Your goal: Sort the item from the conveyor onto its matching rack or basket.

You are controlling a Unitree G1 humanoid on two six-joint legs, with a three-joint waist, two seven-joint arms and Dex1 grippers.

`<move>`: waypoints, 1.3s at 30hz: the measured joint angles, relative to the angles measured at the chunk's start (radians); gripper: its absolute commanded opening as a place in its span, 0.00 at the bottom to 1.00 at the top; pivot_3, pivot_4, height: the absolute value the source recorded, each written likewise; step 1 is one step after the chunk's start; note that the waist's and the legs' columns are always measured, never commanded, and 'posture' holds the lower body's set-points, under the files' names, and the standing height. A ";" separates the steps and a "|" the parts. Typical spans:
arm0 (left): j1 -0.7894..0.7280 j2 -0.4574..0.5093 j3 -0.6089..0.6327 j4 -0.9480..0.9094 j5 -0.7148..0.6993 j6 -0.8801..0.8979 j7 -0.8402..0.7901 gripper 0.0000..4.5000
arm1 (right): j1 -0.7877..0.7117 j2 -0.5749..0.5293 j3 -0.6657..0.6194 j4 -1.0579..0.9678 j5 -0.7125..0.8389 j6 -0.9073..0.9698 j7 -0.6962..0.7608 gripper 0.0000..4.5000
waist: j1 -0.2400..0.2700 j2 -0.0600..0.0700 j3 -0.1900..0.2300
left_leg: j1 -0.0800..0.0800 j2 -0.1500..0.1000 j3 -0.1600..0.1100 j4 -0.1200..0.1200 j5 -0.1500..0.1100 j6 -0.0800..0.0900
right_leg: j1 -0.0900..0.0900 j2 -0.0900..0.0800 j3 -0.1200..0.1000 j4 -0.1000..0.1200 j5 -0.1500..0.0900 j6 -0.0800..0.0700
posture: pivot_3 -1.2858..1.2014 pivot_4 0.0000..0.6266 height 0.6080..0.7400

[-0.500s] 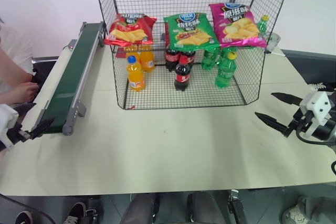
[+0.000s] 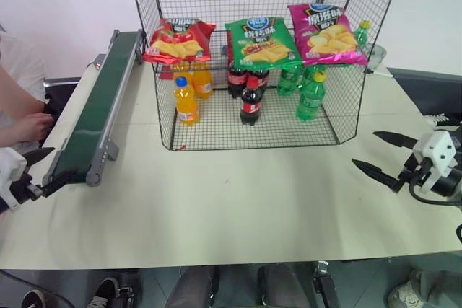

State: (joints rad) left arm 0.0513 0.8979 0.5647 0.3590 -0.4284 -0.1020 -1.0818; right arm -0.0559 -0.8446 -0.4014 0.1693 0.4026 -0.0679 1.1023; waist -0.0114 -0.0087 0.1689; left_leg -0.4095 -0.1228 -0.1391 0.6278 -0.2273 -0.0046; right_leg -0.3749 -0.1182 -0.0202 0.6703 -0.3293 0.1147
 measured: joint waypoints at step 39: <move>-0.020 -0.010 -0.021 -0.031 0.011 -0.044 0.012 0.83 | -0.028 -0.003 0.011 0.023 -0.008 -0.057 0.018 1.00 | 0.000 0.001 0.001 | 0.000 0.000 0.000 -0.001 0.000 0.000 | 0.001 0.000 0.000 -0.003 0.000 0.000 | 0.52 0.24 1.00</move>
State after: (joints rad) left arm 0.0309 0.8878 0.5433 0.3282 -0.4174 -0.1463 -1.0693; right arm -0.0840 -0.8474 -0.3906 0.1918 0.3944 -0.1246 1.1200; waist -0.0116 -0.0073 0.1698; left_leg -0.4095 -0.1227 -0.1390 0.6264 -0.2273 -0.0046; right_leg -0.3743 -0.1181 -0.0202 0.6673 -0.3292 0.1147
